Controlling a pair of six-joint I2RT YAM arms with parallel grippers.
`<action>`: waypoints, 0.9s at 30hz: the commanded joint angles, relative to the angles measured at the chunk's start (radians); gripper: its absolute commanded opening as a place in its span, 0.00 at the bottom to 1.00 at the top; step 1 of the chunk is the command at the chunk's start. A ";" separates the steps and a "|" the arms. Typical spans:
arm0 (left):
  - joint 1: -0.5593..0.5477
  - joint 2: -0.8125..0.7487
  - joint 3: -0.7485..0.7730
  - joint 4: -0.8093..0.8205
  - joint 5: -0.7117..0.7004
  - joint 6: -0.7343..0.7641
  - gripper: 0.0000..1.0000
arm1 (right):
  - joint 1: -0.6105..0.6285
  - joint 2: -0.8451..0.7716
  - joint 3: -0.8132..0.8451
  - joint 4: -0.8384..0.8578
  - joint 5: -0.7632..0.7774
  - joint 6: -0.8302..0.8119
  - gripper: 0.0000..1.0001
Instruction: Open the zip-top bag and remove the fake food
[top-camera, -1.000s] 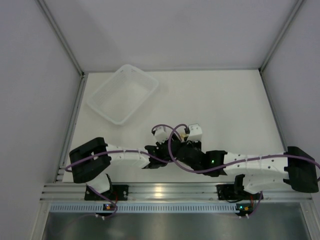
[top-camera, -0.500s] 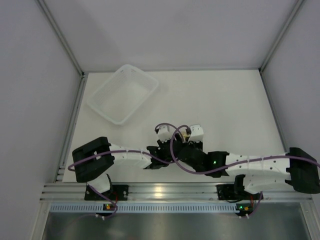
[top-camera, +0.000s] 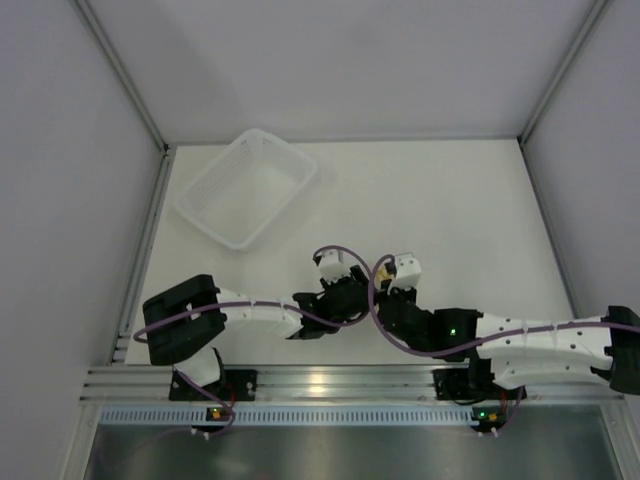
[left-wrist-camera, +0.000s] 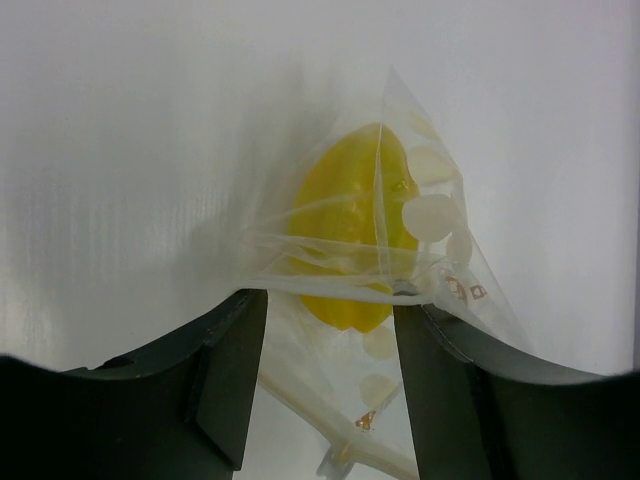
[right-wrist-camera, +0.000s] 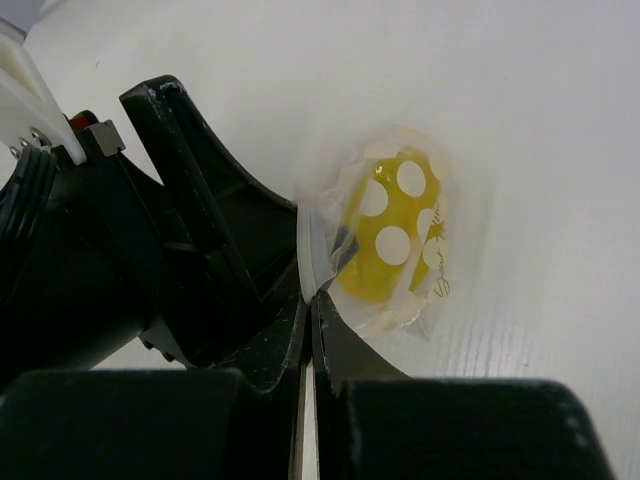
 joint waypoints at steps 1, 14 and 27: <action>0.013 -0.036 0.017 0.009 -0.086 0.012 0.59 | 0.028 -0.038 -0.025 0.140 -0.139 -0.010 0.00; -0.062 -0.138 0.087 -0.068 -0.008 0.112 0.69 | -0.009 -0.119 0.004 0.195 -0.258 -0.059 0.00; -0.076 -0.303 0.061 -0.168 0.024 0.103 0.54 | -0.018 -0.031 0.027 0.143 -0.193 -0.074 0.00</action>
